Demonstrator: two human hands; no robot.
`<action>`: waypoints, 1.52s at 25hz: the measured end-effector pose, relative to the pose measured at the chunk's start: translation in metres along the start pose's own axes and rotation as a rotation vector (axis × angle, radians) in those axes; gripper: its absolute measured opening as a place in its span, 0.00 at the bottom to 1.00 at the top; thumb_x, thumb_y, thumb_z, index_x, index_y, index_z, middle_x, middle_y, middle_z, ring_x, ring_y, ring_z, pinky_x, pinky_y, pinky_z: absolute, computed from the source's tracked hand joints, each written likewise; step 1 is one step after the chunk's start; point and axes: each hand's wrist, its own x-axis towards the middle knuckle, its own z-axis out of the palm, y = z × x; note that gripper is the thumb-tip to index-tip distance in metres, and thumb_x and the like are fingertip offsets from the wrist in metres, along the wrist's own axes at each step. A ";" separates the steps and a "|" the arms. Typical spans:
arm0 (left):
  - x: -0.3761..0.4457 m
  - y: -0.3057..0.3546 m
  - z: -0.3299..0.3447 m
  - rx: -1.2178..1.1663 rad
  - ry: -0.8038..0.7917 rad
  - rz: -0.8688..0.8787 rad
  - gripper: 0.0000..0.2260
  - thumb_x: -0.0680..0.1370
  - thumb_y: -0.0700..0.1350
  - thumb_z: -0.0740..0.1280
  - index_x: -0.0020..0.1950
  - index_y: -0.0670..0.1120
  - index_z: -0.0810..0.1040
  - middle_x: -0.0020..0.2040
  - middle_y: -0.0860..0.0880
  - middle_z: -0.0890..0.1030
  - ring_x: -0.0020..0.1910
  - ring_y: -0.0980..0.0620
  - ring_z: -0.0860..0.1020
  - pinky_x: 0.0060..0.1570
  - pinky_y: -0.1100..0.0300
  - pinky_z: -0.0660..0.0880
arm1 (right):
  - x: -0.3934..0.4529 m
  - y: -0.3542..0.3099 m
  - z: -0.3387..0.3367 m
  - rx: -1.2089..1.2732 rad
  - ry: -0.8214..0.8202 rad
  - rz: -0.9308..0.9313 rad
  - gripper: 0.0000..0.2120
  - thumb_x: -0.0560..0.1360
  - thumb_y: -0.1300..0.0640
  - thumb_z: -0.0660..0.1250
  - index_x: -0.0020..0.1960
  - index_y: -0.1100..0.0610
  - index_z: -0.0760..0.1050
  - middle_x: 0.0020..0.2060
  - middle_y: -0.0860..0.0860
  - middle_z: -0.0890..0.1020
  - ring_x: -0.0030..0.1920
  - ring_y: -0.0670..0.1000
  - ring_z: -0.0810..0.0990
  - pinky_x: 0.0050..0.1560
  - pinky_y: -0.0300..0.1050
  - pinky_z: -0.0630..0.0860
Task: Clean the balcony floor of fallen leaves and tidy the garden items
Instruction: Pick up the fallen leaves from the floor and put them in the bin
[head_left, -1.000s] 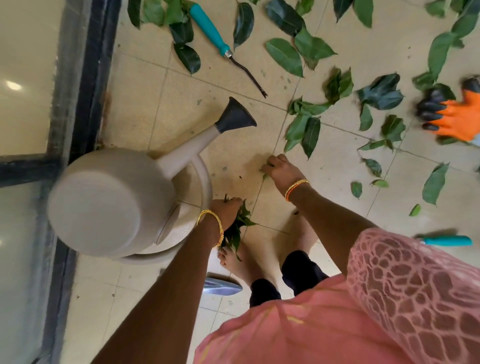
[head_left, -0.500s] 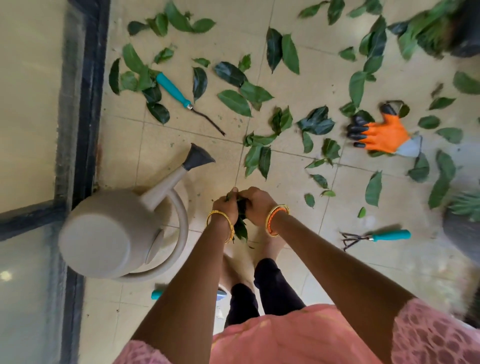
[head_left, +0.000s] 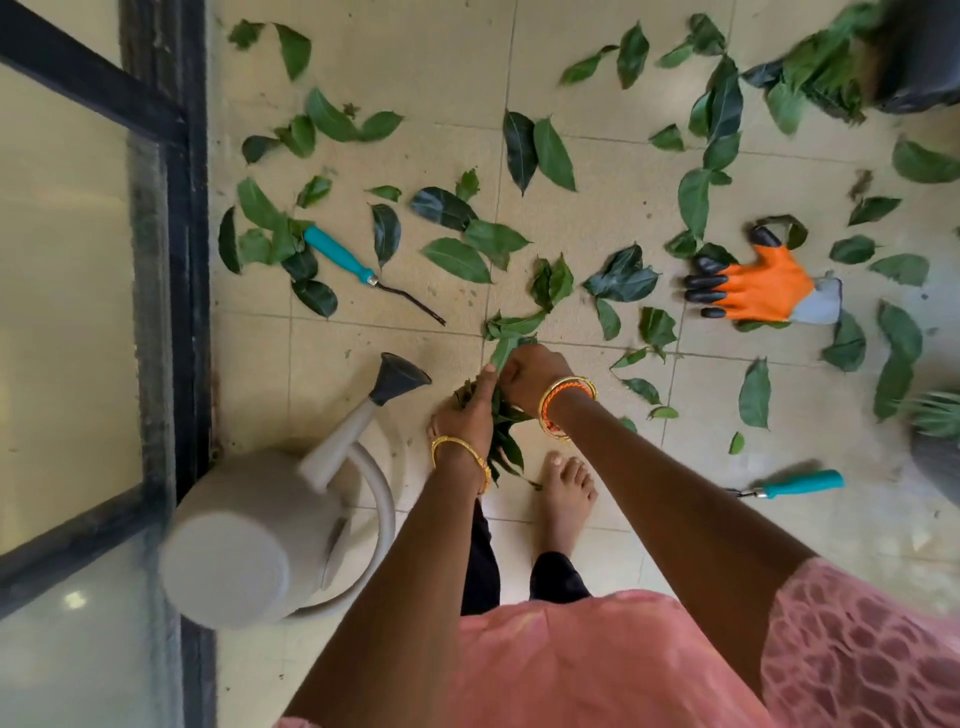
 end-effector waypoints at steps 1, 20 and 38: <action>0.005 0.006 -0.002 0.035 0.004 0.010 0.15 0.74 0.57 0.68 0.42 0.46 0.77 0.49 0.43 0.80 0.50 0.44 0.77 0.58 0.51 0.74 | 0.011 0.001 0.000 0.017 -0.079 -0.008 0.02 0.75 0.60 0.65 0.45 0.55 0.75 0.42 0.53 0.77 0.43 0.52 0.75 0.44 0.43 0.74; 0.115 0.072 -0.019 0.557 -0.089 -0.007 0.10 0.75 0.51 0.66 0.40 0.45 0.75 0.40 0.46 0.77 0.42 0.45 0.76 0.52 0.52 0.76 | 0.106 0.054 0.074 0.429 0.489 0.321 0.13 0.75 0.61 0.65 0.58 0.61 0.72 0.52 0.59 0.77 0.50 0.58 0.76 0.53 0.50 0.76; 0.006 0.067 -0.008 0.372 -0.268 0.012 0.20 0.73 0.62 0.67 0.43 0.45 0.78 0.38 0.47 0.80 0.40 0.50 0.78 0.38 0.60 0.74 | -0.017 -0.033 -0.011 0.504 -0.011 0.205 0.20 0.76 0.66 0.56 0.67 0.63 0.64 0.51 0.59 0.76 0.51 0.57 0.76 0.46 0.46 0.73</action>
